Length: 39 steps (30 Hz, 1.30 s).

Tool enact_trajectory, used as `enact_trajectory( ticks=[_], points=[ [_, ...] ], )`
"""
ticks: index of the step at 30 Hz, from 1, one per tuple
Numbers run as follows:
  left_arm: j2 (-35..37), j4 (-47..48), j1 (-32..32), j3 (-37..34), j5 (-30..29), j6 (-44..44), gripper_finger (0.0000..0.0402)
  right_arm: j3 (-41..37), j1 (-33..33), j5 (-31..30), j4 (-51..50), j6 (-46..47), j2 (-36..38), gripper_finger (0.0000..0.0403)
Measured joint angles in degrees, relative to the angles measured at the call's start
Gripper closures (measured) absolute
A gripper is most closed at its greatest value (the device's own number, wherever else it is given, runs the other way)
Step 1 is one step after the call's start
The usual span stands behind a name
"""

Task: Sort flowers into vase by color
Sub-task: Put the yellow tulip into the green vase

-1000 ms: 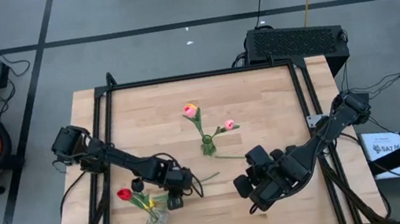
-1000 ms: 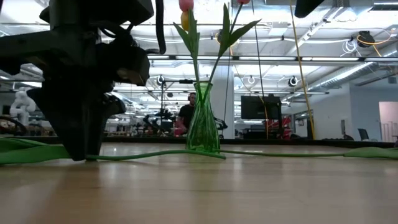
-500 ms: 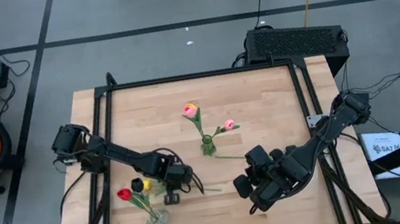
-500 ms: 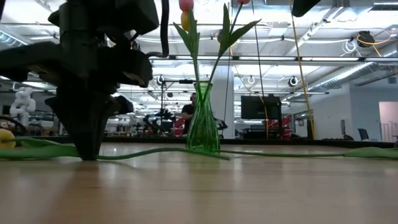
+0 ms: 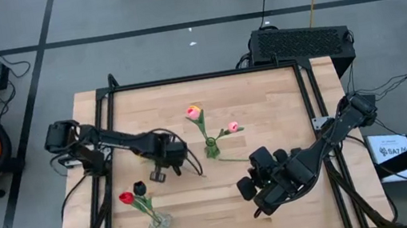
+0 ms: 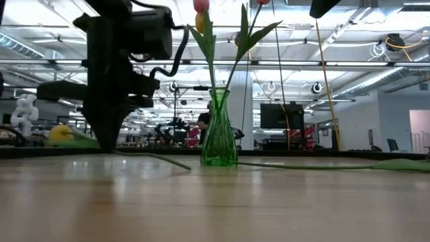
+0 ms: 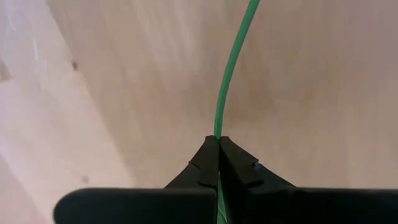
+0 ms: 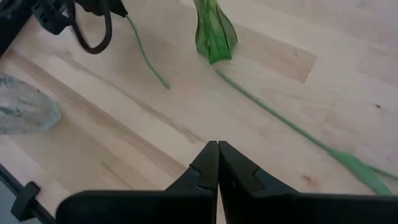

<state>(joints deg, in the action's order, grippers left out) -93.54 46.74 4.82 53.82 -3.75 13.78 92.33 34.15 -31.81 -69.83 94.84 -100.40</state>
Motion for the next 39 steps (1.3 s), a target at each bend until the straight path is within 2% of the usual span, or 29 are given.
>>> enact_trajectory(
  ticks=[7,11,15,20,23,27,39],
  points=[
    [0.1,2.3,-5.5,0.0,-1.3,26.2,0.04,0.0,0.0,-2.9,-0.2,0.0,0.0,0.0403],
    [0.1,1.7,-6.4,0.0,-6.3,42.9,0.04,0.0,0.0,-2.9,-0.2,0.0,0.0,0.0403],
    [0.2,-1.1,-7.2,0.0,-12.8,55.2,0.04,0.0,0.0,-3.8,-0.2,-0.2,0.0,0.0403],
    [0.2,-5.5,-8.6,0.1,-15.8,72.3,0.04,0.0,-0.1,-7.1,-0.2,-1.1,0.0,0.0403],
    [0.2,-7.8,-9.1,0.1,-15.8,76.5,0.04,0.0,-0.3,-7.4,-0.3,-1.4,0.0,0.0403],
    [0.2,-9.8,-10.1,0.1,-15.8,76.7,0.0395,0.0,-0.3,-7.4,-0.3,-1.9,0.0,0.0403],
    [0.2,-10.9,-12.1,0.1,-12.0,76.5,0.0318,0.0,-0.3,-7.4,-0.3,-4.1,0.0,0.0403]
  ],
)
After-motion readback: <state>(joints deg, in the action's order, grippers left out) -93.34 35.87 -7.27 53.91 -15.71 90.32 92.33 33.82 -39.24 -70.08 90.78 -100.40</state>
